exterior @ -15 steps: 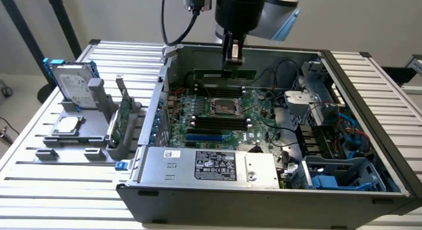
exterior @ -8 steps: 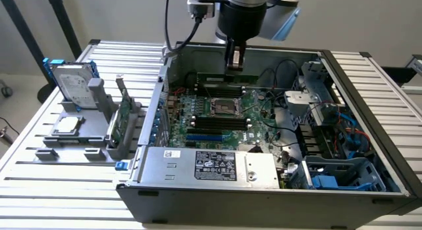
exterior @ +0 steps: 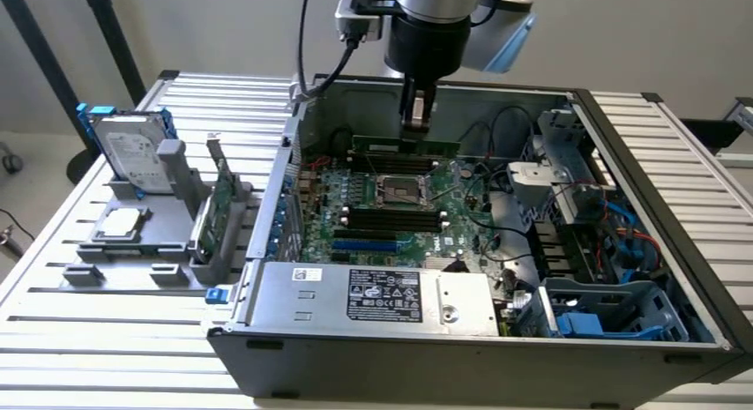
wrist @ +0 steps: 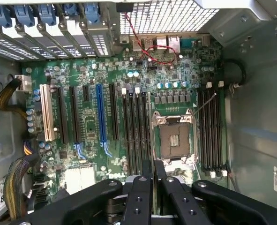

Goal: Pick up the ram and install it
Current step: 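Pick up the ram and move it above insertion slot, then insert the ram into the slot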

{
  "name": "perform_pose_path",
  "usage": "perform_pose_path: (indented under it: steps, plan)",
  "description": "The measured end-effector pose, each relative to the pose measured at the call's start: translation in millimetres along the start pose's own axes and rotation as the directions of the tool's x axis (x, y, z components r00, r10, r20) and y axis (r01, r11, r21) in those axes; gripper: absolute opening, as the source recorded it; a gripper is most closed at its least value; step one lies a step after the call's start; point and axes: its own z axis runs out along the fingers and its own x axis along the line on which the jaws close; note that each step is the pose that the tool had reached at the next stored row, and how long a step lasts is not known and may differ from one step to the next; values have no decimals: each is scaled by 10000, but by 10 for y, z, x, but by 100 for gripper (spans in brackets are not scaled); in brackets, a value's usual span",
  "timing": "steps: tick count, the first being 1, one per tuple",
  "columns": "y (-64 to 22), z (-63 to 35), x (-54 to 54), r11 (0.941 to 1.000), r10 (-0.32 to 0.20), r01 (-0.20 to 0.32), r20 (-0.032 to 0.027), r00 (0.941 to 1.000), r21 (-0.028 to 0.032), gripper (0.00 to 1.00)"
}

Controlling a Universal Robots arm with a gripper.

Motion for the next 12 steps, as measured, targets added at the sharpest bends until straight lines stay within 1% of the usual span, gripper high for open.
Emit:
perform_pose_path:
  steps: [1,2,3,12]
  plan:
    - [0,16,-7,10000,1,-1,-36,10000,4,14]
    - [0,33,-8,10000,1,-1,-55,10000,7,14]
    - [-1,41,-7,10000,1,-1,-62,10000,7,14]
    - [0,42,-7,10000,6,-6,-64,10000,5,14]
